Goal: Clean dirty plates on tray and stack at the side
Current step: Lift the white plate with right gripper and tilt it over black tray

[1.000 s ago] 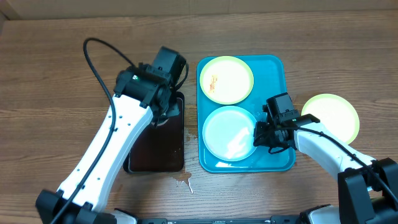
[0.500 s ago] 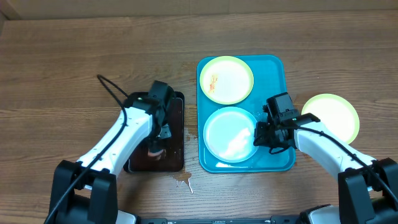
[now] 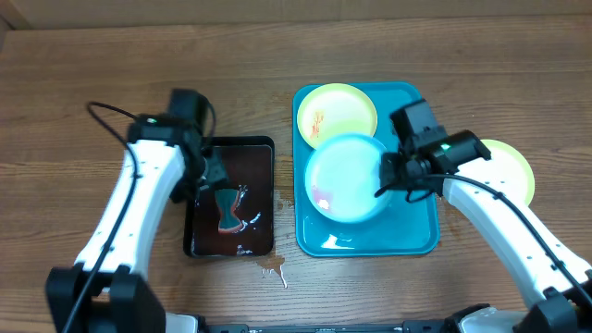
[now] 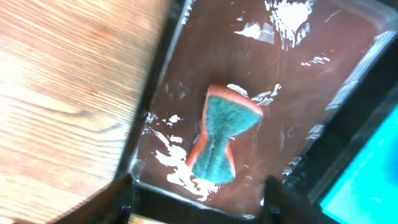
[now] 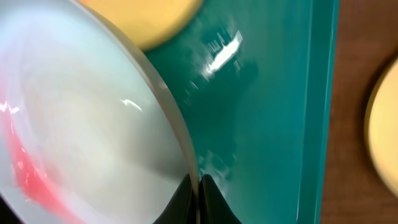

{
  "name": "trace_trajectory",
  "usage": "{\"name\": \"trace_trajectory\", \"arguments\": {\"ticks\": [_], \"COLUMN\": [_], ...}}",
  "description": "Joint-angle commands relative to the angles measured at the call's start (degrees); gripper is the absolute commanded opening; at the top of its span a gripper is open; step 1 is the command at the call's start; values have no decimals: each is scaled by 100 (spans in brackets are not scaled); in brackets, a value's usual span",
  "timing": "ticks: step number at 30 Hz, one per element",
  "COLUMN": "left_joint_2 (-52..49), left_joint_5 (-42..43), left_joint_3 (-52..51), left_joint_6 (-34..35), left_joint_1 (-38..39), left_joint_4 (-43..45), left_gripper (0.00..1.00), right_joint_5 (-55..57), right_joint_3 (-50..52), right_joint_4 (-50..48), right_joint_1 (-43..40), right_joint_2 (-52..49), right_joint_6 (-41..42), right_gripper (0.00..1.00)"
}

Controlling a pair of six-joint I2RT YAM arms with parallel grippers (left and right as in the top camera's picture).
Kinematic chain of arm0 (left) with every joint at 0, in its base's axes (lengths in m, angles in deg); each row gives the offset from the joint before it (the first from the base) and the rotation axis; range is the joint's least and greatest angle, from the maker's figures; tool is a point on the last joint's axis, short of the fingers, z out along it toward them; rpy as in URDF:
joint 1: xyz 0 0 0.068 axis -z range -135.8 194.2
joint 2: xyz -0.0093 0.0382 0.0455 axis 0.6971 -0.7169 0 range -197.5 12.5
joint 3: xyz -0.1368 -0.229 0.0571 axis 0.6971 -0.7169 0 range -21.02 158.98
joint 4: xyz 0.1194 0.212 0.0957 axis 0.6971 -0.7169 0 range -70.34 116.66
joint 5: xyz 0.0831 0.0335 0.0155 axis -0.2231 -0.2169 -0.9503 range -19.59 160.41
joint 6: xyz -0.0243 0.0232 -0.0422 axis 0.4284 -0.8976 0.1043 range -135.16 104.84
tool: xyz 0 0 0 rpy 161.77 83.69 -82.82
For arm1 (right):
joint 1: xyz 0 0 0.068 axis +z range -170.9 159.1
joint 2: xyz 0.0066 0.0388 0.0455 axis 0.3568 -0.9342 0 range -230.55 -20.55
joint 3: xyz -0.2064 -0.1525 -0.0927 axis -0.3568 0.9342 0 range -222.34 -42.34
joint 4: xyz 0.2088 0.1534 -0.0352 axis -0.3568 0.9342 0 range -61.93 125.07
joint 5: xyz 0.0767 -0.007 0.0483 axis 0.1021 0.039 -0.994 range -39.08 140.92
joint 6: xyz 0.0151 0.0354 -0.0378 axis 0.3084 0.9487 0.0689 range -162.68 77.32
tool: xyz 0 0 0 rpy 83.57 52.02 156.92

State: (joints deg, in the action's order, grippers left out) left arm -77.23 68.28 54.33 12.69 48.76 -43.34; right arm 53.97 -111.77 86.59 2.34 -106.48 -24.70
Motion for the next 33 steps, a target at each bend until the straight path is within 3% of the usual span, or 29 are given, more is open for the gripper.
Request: {"name": "trace_trajectory", "arguments": {"ticks": [1,3,11,20,33], "left_joint_2": [601,796,1449,1827,1663], "left_joint_5": [68,72,66,24,26], "left_joint_3": [925,1379,2680,2691,2691], "left_joint_6": [-232,-240,-358,-501,-496], "left_joint_1": [-273,-448,-754,-754,-754], "left_joint_4": [-304,-535,-1172,-1357,-1515], "left_gripper": [85,100,100,100,100], "right_joint_5": [678,1025,2190,3071,6030], "right_joint_3": [-702,-949,-1198,-1198,-1209], "right_joint_4": [-26,-164,-1340,-1729,-1888], "right_joint_1": [538,881,2378,3314,4524], "right_joint_2": [186,186,-245,-1399,-1255], "right_joint_6": [-186,-195,-199,-192,-199], "right_gripper": [4,4,4,4,4]}}
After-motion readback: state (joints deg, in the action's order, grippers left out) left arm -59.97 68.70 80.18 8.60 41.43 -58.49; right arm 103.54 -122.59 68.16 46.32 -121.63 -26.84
